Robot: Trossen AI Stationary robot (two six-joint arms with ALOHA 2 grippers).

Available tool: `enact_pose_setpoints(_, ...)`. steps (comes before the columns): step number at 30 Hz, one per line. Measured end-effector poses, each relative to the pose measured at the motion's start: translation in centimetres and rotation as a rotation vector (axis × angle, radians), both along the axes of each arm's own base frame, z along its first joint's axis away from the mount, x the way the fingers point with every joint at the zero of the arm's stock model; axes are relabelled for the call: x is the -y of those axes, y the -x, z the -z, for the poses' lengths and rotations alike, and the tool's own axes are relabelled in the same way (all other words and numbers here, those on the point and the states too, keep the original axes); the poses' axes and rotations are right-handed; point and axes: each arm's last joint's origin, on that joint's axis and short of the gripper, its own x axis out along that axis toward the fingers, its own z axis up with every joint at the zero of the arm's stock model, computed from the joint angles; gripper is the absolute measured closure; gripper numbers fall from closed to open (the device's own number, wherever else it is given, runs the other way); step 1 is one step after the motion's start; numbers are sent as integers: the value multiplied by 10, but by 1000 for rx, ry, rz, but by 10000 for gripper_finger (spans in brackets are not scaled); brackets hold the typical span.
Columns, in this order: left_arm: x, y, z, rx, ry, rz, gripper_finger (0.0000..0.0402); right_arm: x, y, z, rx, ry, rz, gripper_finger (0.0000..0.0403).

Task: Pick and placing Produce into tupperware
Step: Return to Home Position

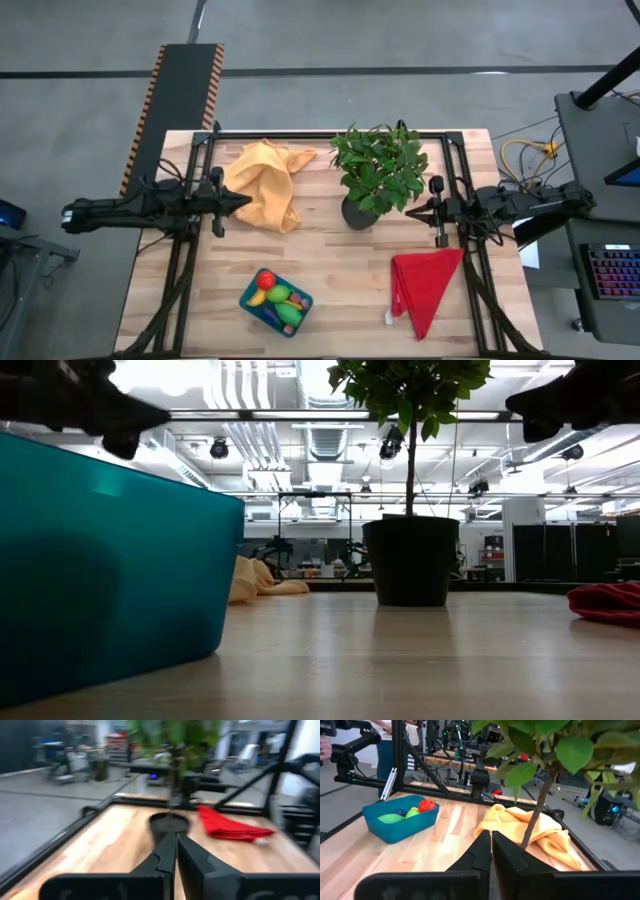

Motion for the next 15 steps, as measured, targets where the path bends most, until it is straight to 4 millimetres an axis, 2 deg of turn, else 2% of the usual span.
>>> enact_pose_setpoints(9, -2, 10, 11, 47, -26, -96, 401, 0, -3, 20, -3, -43, 4, 394)
enact_pose_setpoints(15, -3, 7, 43, 40, -4, -113, 401, 3, -5, 33, 7, -58, 41, 394)
